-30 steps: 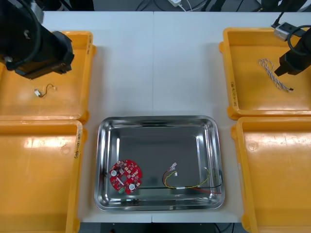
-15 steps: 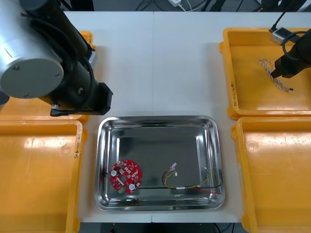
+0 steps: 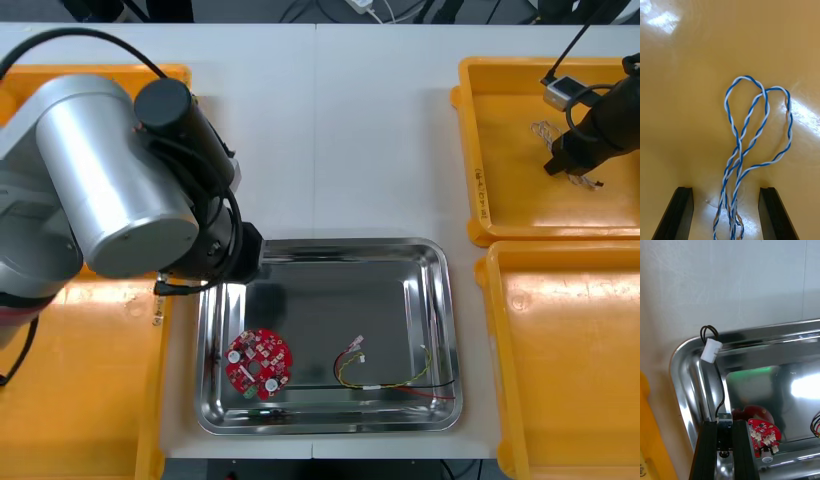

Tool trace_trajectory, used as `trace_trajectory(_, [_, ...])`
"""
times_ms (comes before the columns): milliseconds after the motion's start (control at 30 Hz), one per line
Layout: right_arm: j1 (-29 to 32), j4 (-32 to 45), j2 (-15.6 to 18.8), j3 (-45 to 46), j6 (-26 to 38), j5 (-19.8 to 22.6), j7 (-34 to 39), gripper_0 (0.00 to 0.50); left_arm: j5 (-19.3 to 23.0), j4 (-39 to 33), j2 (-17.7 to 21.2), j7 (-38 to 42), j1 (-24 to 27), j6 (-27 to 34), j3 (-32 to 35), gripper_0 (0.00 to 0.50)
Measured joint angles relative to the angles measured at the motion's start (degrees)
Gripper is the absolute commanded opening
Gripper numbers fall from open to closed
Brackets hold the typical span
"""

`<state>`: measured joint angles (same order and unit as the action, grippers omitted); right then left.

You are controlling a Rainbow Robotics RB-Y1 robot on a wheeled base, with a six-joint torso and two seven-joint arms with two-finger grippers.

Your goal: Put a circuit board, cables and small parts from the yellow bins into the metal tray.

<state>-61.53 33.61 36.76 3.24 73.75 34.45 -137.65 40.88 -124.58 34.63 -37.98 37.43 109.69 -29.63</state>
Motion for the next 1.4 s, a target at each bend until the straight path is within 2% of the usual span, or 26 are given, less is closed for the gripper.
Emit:
trace_trajectory(233, [-0.02, 0.0, -0.34, 0.0, -0.01, -0.31, 0.0, 0.5, -7.58, -0.05, -3.04, 0.0, -2.06, 0.0, -5.48, 0.0])
trace_trajectory(500, [-0.02, 0.0, -0.35, 0.0, -0.03, -0.37, 0.0, 0.5, -13.28, 2.75, -6.43, 0.0, -2.11, 0.0, -9.11, 0.0])
trace_trajectory(633, [-0.02, 0.0, -0.35, 0.0, -0.1, -0.37, 0.0, 0.5, -14.42, 4.78, -7.2, 0.0, -2.11, 0.0, -10.19, 0.0])
trace_trajectory(667, [-0.02, 0.0, -0.35, 0.0, -0.14, -0.38, 0.0, 0.458, -14.53, 5.14, -7.29, 0.0, -2.11, 0.0, -10.28, 0.0])
trace_trajectory(700, [-0.02, 0.0, -0.35, 0.0, -0.19, -0.38, 0.0, 0.332, -14.65, 5.49, -7.34, 0.0, -2.11, 0.0, -10.35, 0.0])
trace_trajectory(733, [-0.02, 0.0, -0.35, 0.0, -0.29, -0.38, 0.0, 0.263, -14.69, 5.87, -7.36, 0.0, -2.11, 0.0, -10.38, 0.0])
trace_trajectory(767, [-0.02, 0.0, -0.35, 0.0, -0.4, -0.38, 0.0, 0.137, -14.69, 6.35, -7.39, 0.0, -2.11, 0.0, -10.38, 0.0])
trace_trajectory(800, [-0.02, 0.0, -0.35, 0.0, -0.41, -0.38, 0.0, 0.04, -14.69, 6.76, -7.39, 0.0, -2.11, 0.0, -10.38, 0.0])
trace_trajectory(833, [-0.02, 0.0, -0.35, 0.0, -0.42, -0.38, 0.0, 0.002, -14.7, 7.15, -7.39, 0.0, -2.11, 0.0, -10.38, 0.0])
trace_trajectory(1400, [-0.02, 0.01, -0.35, 0.0, -0.94, -0.36, -0.01, 0.0, -14.45, 11.97, -7.4, -0.06, -2.11, -1.68, -10.38, 0.0])
